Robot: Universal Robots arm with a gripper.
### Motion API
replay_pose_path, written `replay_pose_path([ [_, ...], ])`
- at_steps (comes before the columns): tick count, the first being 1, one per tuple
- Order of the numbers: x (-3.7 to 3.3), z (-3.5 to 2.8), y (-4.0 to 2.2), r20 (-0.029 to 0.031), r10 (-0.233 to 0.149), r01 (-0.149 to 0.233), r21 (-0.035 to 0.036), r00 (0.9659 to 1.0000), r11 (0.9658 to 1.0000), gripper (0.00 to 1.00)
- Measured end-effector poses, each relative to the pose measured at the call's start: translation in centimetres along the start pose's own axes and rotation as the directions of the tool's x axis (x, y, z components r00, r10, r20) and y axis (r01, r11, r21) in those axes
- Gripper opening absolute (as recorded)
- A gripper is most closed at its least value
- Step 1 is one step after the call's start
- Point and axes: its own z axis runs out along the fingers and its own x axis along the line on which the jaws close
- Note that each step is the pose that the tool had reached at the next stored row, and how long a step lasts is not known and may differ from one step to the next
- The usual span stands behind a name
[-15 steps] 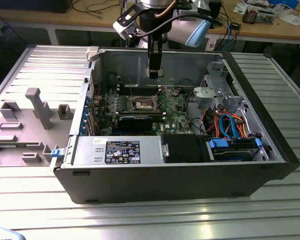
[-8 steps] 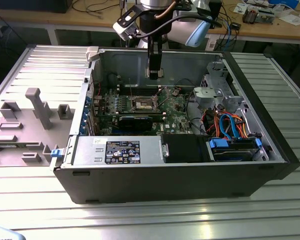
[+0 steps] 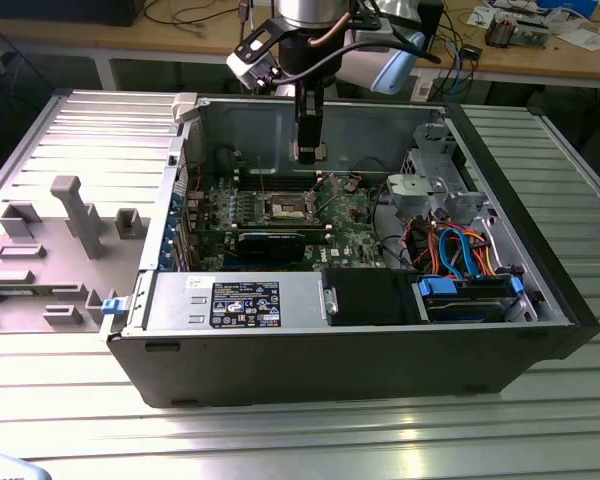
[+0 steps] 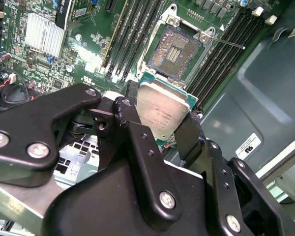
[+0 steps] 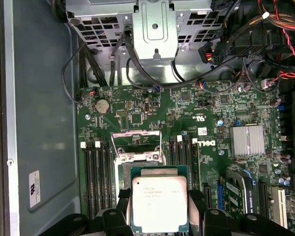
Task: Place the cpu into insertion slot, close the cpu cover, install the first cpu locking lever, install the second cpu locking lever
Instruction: 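Place the cpu into insertion slot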
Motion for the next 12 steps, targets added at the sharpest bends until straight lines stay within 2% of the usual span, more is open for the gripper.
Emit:
replay_pose_path([
  [4, 0.00, 0.07, 0.00, 0.0000, 0.000, 0.000, 0.0000, 1.0000, 1.0000, 0.55],
  [6, 0.02, 1.51, -0.07, 0.0000, 0.000, 0.000, 0.0000, 1.0000, 1.0000, 0.55],
  [10, 0.02, 1.56, -0.07, 0.0000, 0.000, 0.000, 0.0000, 1.0000, 1.0000, 0.55],
  [12, 0.03, 1.96, -0.09, 0.0000, 0.000, 0.000, 0.0000, 1.0000, 1.0000, 0.55],
])
